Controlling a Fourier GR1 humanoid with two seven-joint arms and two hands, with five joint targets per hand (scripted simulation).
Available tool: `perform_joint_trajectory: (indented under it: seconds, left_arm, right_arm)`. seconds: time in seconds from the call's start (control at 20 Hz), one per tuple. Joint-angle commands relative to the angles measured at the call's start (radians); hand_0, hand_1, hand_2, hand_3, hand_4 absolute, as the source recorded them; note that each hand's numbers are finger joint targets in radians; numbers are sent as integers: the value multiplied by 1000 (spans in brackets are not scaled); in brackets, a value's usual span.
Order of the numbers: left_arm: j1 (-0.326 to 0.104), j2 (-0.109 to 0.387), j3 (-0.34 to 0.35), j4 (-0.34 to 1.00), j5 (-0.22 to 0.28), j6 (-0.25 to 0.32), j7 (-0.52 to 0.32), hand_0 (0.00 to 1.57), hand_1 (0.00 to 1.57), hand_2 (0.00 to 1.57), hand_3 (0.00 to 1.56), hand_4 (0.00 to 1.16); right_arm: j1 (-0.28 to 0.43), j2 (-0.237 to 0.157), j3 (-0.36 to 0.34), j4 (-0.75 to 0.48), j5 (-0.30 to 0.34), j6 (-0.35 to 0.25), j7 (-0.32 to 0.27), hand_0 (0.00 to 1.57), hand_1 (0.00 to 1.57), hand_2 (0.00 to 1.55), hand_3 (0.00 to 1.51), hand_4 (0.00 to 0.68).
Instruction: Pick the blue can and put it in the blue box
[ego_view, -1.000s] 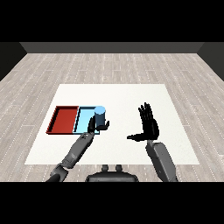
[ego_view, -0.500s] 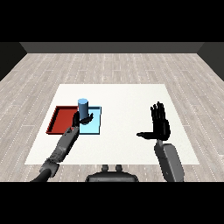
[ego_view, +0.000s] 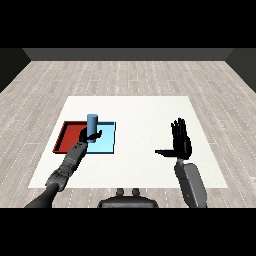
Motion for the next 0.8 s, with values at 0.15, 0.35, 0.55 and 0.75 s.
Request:
perform_joint_trajectory:
  seconds: [0.15,0.35,0.55,0.75]
  left_arm:
    - [-113,-49,-29,212,-73,37,119,1571,1571,1467,1188,938]
    - [-75,-74,-47,247,-99,-5,114,1482,1482,1409,881,869]
    - [-54,-47,-14,266,-71,-100,149,1571,1571,1431,0,781]
    - [-57,-66,-54,281,-120,-79,162,861,861,878,478,651]
  right_arm:
    - [-48,28,-11,101,12,-10,1,0,0,0,0,0]
    - [-21,-8,-77,158,-37,80,-58,0,0,0,0,0]
    - [-29,30,-58,153,-25,61,-73,0,0,0,0,0]
    - [33,32,-42,138,-7,88,-114,0,0,0,0,0]
